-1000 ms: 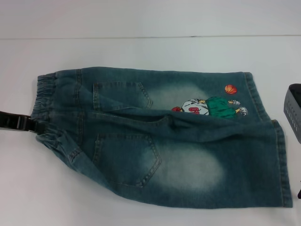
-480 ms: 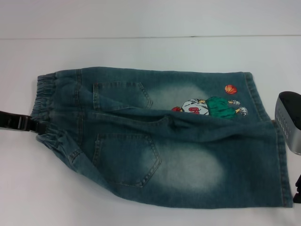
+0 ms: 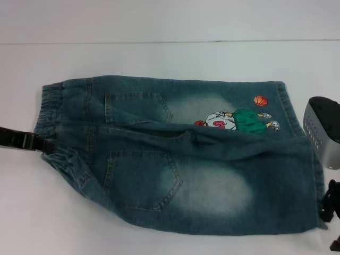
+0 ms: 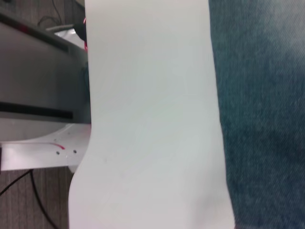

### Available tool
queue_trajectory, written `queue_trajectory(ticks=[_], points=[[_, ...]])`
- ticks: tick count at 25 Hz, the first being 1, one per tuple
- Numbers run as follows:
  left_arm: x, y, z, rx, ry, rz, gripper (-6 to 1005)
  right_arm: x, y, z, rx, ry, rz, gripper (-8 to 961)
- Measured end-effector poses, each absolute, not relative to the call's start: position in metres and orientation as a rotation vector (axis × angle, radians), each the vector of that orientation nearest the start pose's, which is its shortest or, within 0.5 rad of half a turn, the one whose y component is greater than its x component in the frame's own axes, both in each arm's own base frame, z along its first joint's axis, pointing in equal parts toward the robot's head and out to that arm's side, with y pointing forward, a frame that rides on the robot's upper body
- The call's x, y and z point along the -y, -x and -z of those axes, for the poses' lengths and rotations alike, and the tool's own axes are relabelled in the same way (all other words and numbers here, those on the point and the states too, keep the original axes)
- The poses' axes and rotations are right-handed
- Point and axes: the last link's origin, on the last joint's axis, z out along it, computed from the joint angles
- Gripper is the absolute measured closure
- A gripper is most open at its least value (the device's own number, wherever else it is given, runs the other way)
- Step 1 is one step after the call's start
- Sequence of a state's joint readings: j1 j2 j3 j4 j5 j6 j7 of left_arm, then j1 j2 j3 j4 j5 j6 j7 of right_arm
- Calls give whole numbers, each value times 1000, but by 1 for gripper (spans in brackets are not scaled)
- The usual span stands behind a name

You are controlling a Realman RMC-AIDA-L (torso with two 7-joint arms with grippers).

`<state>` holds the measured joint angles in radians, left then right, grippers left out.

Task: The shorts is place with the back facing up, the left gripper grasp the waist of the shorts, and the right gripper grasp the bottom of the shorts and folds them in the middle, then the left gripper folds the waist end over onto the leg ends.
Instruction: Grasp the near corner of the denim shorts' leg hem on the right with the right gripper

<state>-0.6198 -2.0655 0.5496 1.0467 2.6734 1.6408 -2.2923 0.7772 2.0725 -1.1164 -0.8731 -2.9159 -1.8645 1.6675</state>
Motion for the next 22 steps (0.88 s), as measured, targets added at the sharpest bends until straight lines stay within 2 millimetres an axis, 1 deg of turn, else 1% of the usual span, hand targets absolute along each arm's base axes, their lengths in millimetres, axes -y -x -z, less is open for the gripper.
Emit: queue_trajectory(ticks=[7,22], points=[[-346,294,-69,1542,2323,-15,969,-326,-248,-11,-356,3196,1074,262],[-347,294,-68,1537,2330,-25,970,-331,-246,-8,-278,3198,1012,292]])
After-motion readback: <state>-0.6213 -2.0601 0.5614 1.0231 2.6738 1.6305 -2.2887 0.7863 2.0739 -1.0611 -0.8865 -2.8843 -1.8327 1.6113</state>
